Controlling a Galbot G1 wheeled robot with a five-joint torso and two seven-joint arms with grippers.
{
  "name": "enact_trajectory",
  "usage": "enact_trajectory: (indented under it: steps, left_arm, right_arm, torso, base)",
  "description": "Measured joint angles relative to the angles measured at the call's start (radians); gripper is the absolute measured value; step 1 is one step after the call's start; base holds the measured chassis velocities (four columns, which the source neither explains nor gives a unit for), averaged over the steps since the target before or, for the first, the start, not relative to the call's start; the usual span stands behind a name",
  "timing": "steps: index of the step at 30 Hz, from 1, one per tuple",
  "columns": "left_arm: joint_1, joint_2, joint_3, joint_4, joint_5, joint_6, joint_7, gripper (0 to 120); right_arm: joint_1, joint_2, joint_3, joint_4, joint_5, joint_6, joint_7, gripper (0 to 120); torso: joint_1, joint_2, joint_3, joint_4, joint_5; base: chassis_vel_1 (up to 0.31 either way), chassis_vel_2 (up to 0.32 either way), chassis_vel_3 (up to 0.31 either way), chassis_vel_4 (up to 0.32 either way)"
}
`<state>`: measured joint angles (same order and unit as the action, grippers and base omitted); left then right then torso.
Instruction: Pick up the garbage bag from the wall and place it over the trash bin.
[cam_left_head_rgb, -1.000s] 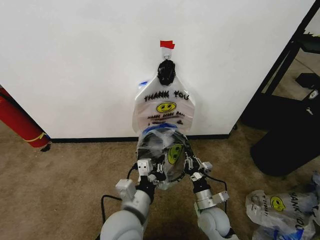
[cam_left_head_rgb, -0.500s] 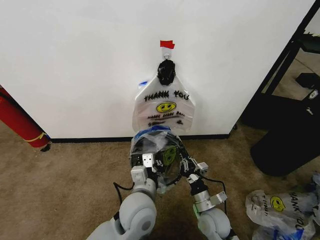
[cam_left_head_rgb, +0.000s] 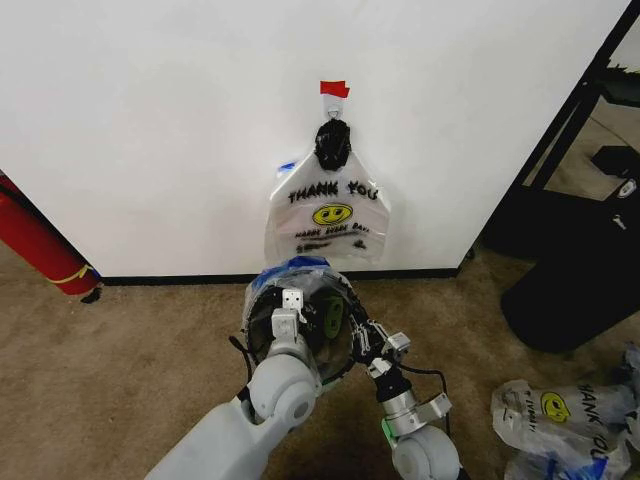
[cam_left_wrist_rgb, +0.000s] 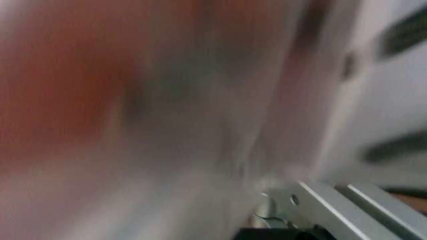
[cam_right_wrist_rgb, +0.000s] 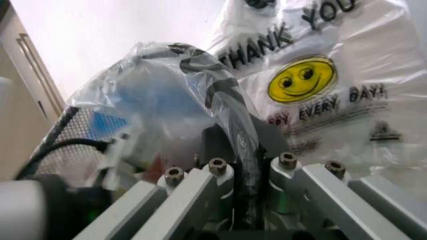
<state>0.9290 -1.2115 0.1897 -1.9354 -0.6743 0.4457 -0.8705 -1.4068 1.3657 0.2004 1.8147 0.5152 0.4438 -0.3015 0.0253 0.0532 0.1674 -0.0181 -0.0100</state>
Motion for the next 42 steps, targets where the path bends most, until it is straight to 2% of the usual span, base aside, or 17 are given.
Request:
enact_trajectory:
  steps: [13, 17, 25, 29, 34, 42]
  left_arm:
    - [-0.085, -0.016, 0.018, 0.135, 0.003, -0.003, 0.018, 0]
    - [-0.089, -0.014, 0.019, 0.140, 0.002, -0.004, 0.022, 0]
    - [-0.041, 0.023, 0.029, 0.058, 0.002, 0.001, 0.055, 0]
    - [0.032, 0.050, 0.052, -0.027, 0.018, 0.010, 0.074, 0]
    - [0.093, 0.076, 0.095, -0.088, 0.038, 0.039, 0.084, 0]
    - [0.086, 0.092, 0.112, -0.059, 0.101, 0.062, 0.096, 0]
  right_arm:
    - [-0.031, -0.009, 0.005, 0.020, 0.007, 0.023, -0.100, 1]
    - [-0.031, -0.009, 0.007, 0.020, 0.006, 0.028, -0.112, 1]
    - [-0.016, -0.005, 0.014, 0.003, 0.005, 0.042, -0.105, 1]
    - [0.012, 0.015, 0.015, -0.031, 0.007, 0.056, -0.078, 1]
    - [0.028, 0.027, 0.016, -0.063, -0.001, 0.076, -0.092, 1]
    - [0.023, 0.027, 0.023, -0.071, -0.076, 0.114, -0.132, 1]
  torso:
    - [0.000, 0.000, 0.000, 0.0000, 0.0000]
    - [0.000, 0.000, 0.000, 0.0000, 0.0000]
    - [0.000, 0.000, 0.000, 0.0000, 0.0000]
    - [0.000, 0.000, 0.000, 0.0000, 0.0000]
    - [0.000, 0.000, 0.000, 0.0000, 0.0000]
    - [0.000, 0.000, 0.000, 0.0000, 0.0000]
  base:
    - [0.000, 0.000, 0.000, 0.000]
    - [0.000, 0.000, 0.000, 0.000]
    - [0.000, 0.000, 0.000, 0.000]
    - [0.000, 0.000, 0.000, 0.000]
    - [0.000, 0.000, 0.000, 0.000]
    - [0.000, 0.000, 0.000, 0.000]
